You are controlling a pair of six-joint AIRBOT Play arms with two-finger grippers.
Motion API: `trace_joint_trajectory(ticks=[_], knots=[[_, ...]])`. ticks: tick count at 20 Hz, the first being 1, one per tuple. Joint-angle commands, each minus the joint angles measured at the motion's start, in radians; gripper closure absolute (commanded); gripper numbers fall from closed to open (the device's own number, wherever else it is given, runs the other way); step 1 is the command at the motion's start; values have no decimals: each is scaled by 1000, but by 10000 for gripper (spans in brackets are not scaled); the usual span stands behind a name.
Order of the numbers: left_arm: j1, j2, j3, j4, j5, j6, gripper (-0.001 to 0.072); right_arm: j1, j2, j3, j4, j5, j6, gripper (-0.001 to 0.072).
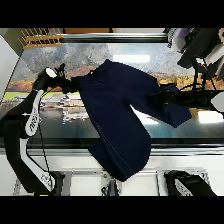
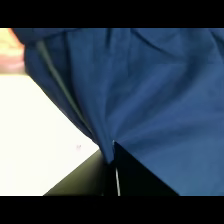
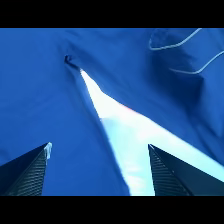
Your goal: Fold the clothes and pants, and hang the long-sleeved shirts on hangers.
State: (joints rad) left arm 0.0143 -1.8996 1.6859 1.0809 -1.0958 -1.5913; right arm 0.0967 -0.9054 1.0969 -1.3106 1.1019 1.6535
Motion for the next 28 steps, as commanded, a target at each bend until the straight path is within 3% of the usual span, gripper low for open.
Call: trace_joint_trajectory(ticks=[1, 6, 11, 13, 14, 16, 18, 21, 24, 26, 28], knots=[[6, 250, -147, 234, -160, 43, 697, -1, 2, 1, -6, -63, 0, 42], [-69, 793, -678, 306, -455, 54, 697, 0, 1, 0, -6, -126, 0, 42], [-290, 1142, -979, 303, -525, -24, 676, 0, 1, 0, -6, -126, 0, 42], [-383, 1200, -998, 306, -489, -101, 74, 0, 1, 0, -6, -126, 0, 42], [-411, 1214, -985, 306, -460, -132, 21, 0, 1, 0, -6, -126, 0, 42], [-415, 1214, -911, 315, -406, -136, 21, 0, 1, 0, -6, -126, 0, 42], [-327, 1165, -797, 341, -360, -130, 22, 0, 1, 0, -5, -126, 0, 42], [-60, 1008, -650, 330, -270, -3, 21, 0, 1, 0, -6, -125, 0, 42], [182, 795, -562, 329, -146, 37, 22, 0, 1, 0, -6, -125, 0, 42], [305, 632, -513, 259, -93, 100, 22, 0, 1, 0, -2, -118, 0, 42], [404, 465, -466, 84, -86, 200, 21, 0, 1, 0, 2, -105, 0, 42]])
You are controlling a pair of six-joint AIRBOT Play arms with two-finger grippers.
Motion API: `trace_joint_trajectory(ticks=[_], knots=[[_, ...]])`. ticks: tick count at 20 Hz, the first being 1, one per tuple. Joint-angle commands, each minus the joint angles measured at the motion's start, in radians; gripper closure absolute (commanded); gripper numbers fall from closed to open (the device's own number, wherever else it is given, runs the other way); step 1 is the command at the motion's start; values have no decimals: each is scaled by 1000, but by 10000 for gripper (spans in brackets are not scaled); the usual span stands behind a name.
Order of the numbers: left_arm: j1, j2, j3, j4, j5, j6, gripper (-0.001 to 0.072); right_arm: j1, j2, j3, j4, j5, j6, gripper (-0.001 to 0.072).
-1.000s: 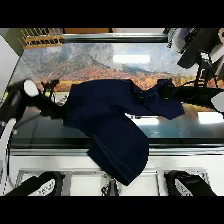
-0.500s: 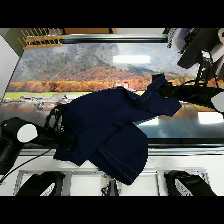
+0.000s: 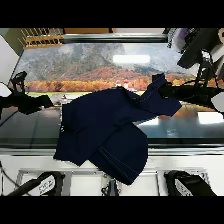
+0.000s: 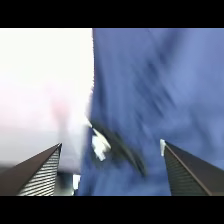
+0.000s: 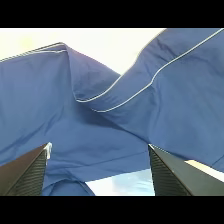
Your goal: Fold the clothes and pants, and hang the long-sleeved shirts on hangers.
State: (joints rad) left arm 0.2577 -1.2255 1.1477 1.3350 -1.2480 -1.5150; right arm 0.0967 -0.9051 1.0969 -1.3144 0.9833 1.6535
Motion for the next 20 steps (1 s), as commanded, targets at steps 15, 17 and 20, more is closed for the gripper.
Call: trace_joint_trajectory(ticks=[15, 17, 20], knots=[[40, -591, 203, -463, 62, 310, 22, 1, -1, 0, 194, 19, 1, 42], [-5, -591, 229, -434, 62, 307, 22, 2, -1, 0, 214, 19, 0, 42], [-76, -591, 249, -333, 76, 264, 22, 3, -1, 0, 232, 19, 0, 42]])
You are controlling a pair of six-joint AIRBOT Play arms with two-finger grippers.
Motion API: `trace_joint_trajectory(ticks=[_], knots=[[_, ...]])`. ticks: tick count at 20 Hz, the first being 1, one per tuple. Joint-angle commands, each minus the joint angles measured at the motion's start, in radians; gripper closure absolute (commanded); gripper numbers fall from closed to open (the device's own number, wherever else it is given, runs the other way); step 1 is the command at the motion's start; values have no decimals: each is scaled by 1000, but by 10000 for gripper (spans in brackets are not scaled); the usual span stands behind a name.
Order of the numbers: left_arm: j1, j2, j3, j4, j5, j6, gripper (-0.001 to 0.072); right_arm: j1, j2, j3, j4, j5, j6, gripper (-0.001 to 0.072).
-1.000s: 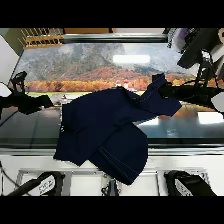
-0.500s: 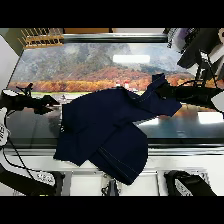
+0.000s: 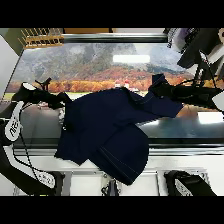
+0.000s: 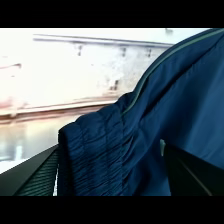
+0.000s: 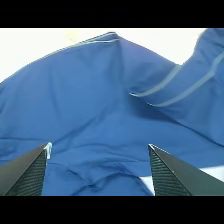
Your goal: Fold the clothes and pants, and hang the long-sleeved shirts on hangers.
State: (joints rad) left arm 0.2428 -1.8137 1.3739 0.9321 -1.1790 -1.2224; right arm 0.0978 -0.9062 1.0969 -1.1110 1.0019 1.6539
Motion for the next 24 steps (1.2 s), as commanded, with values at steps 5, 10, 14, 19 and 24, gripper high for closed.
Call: trace_joint_trajectory(ticks=[5, 10, 14, 19, 24], knots=[[-101, -2, 23, 66, 46, -32, 594, 1, 0, 0, 28, 0, 0, 42], [-22, 62, 108, 86, 46, -40, 696, -37, 0, 0, -26, -2, 1, 42], [100, 179, 204, 177, 45, -60, 697, -167, -8, 0, -179, -2, 85, 44], [206, 240, 208, 174, 18, -61, 696, -322, -174, 0, -266, -12, 151, 124], [193, 240, 131, 175, 44, -60, 697, -319, -516, 1, -119, -202, 116, 118]])
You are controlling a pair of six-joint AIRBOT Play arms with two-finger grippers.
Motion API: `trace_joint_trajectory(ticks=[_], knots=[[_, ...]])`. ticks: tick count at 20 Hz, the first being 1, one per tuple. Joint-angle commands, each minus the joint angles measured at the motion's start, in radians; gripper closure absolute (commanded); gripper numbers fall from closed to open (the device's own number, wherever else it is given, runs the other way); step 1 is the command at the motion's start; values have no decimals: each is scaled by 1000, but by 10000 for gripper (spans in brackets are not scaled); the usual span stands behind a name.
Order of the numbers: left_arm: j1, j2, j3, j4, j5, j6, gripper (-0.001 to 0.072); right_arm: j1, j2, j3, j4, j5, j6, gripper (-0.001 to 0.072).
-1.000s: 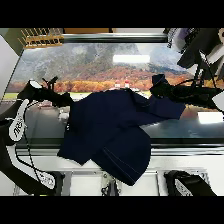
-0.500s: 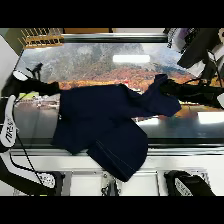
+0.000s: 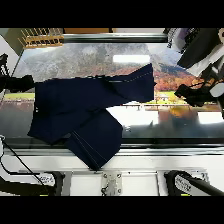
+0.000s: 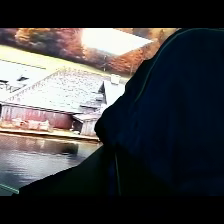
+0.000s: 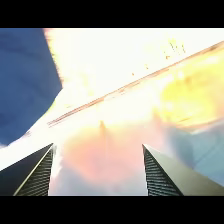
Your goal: Fold the clothes and pants, and hang the long-sleeved shirts on hangers.
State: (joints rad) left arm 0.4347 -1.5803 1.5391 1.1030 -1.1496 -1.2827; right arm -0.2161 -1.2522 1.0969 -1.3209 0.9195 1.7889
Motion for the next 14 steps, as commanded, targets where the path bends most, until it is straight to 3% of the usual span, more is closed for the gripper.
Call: trace_joint_trajectory(ticks=[1, 5, 12, 13, 14], knots=[[0, 6, -48, 2, 26, 0, 697, 8, -225, 2, 172, -179, -65, 119], [0, 4, -63, 3, 33, 0, 696, 70, -398, 61, 412, -291, -213, 120], [1, 4, -63, 3, 40, 0, 696, 172, -543, 216, 409, -289, -222, 131], [1, 4, -63, 3, 40, 0, 697, 172, -541, 225, 397, -282, -223, 198], [1, 4, -63, 3, 40, 0, 696, 167, -531, 235, 369, -252, -223, 587]])
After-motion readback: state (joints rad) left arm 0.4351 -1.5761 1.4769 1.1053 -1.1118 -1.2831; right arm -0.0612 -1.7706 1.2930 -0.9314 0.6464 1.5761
